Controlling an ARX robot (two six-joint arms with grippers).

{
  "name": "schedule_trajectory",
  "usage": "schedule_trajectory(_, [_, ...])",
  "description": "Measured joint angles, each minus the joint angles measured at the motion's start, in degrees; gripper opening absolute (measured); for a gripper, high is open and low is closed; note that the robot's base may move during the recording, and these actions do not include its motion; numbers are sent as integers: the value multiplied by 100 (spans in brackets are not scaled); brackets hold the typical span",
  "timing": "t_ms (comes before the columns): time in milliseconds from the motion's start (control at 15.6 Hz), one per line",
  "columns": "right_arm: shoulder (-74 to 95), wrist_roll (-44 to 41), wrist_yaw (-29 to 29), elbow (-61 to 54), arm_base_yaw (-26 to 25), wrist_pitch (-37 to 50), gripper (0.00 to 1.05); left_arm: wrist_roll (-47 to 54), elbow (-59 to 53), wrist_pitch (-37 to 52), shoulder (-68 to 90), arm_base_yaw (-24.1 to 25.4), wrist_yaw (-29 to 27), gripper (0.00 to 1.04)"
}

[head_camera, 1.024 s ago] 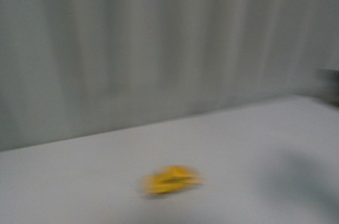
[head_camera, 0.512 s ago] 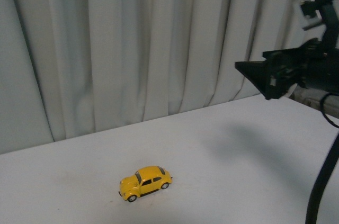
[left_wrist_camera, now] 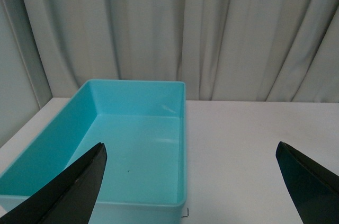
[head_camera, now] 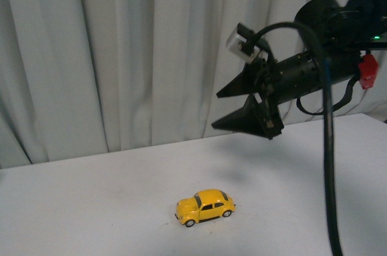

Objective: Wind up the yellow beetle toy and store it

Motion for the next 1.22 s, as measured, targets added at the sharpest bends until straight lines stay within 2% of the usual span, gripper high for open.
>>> schedule_trajectory(64, [470, -1235, 409, 527, 96, -1287, 98, 0, 0, 2, 0, 0, 0, 98])
schedule_trajectory(128, [837, -2201, 831, 820, 149, -2120, 98, 0, 0, 2, 0, 0, 0, 98])
schedule_trajectory(256, [1394, -3373, 1484, 1202, 216, -2820, 98, 0, 0, 0, 0, 0, 0, 98])
schedule_trajectory(320, [1602, -3679, 1716, 1351, 258, -2850, 98, 0, 0, 2, 0, 0, -2, 98])
schedule_trajectory(704, [2319, -3995, 2197, 2312, 564, -2966, 98, 0, 0, 0, 0, 0, 2, 98])
schedule_trajectory(1216, [2590, -3989, 2553, 2275, 931, -2942, 98, 0, 0, 2, 0, 0, 2, 98])
